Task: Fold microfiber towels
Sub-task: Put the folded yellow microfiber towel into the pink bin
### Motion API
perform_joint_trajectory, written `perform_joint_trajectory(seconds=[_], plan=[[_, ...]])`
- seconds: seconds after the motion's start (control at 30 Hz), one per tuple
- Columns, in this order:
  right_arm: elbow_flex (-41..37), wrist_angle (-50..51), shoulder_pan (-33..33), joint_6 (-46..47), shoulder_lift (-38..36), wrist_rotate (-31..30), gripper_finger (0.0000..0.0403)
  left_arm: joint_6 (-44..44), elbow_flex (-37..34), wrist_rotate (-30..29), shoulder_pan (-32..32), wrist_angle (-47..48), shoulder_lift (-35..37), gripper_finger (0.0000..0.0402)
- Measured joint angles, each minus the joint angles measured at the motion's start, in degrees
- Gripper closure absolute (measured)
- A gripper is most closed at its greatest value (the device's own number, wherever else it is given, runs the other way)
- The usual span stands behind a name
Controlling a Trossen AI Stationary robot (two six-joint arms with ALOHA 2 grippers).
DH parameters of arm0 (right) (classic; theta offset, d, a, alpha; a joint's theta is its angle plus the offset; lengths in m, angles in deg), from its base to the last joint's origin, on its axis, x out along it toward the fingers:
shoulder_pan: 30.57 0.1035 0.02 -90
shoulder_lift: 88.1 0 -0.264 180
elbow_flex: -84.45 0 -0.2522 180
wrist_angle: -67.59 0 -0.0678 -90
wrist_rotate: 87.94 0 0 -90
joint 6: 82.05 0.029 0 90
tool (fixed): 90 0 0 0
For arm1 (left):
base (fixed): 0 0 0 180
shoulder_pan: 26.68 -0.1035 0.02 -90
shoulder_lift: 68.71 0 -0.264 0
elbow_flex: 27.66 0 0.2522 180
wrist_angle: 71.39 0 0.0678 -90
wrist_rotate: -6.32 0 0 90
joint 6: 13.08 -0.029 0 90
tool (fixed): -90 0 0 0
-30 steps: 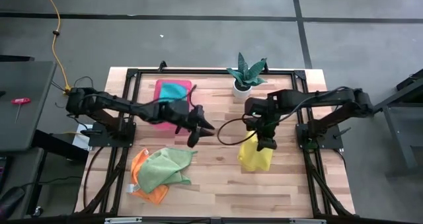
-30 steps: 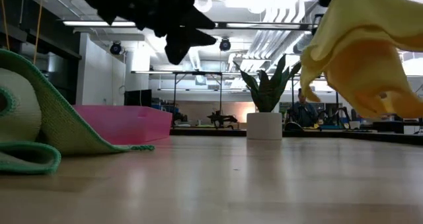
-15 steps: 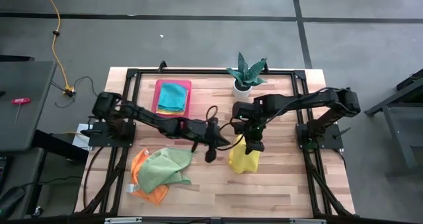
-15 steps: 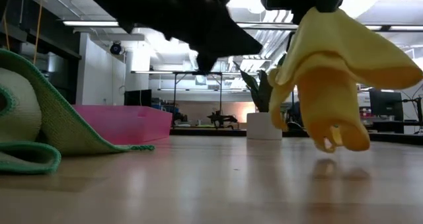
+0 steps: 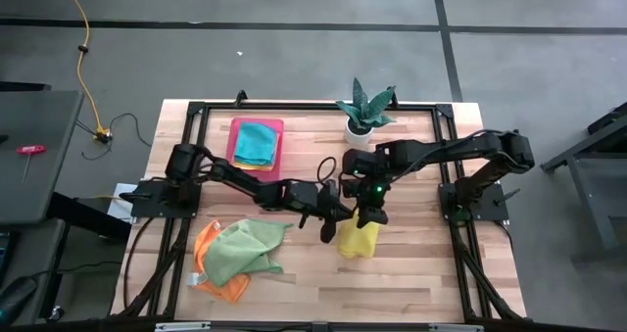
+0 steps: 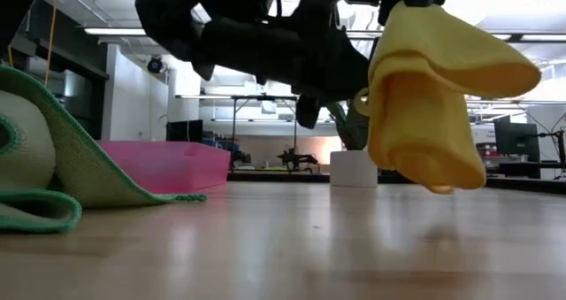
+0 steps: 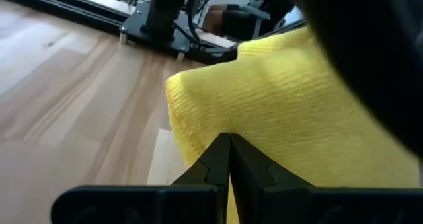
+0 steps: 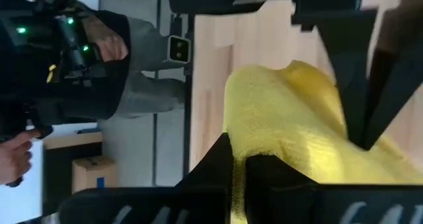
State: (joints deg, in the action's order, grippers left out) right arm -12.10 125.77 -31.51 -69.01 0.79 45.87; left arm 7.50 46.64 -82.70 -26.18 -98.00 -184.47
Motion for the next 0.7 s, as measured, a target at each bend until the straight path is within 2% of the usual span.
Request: perform_joint_trajectory(seconds=[0.33,0.53,0.7], plan=[[-0.04,-3.25,-3.37,-1.51,4.74,-3.53,0.0403,0.45,1.21,0.06,2.00,0.98,-2.61,0.0402],[-0.11,-2.76,-4.43,-4.53,8.25,-4.62,0.0403,0.35,1.19,-0.85,2.26,10.42,-2.61,0.0402],[-0.11,-2.27,-5.27,-5.60,11.20,-6.96,0.0403,-1.14,1.17,-5.27,2.24,18.96,-2.61,0.0402]])
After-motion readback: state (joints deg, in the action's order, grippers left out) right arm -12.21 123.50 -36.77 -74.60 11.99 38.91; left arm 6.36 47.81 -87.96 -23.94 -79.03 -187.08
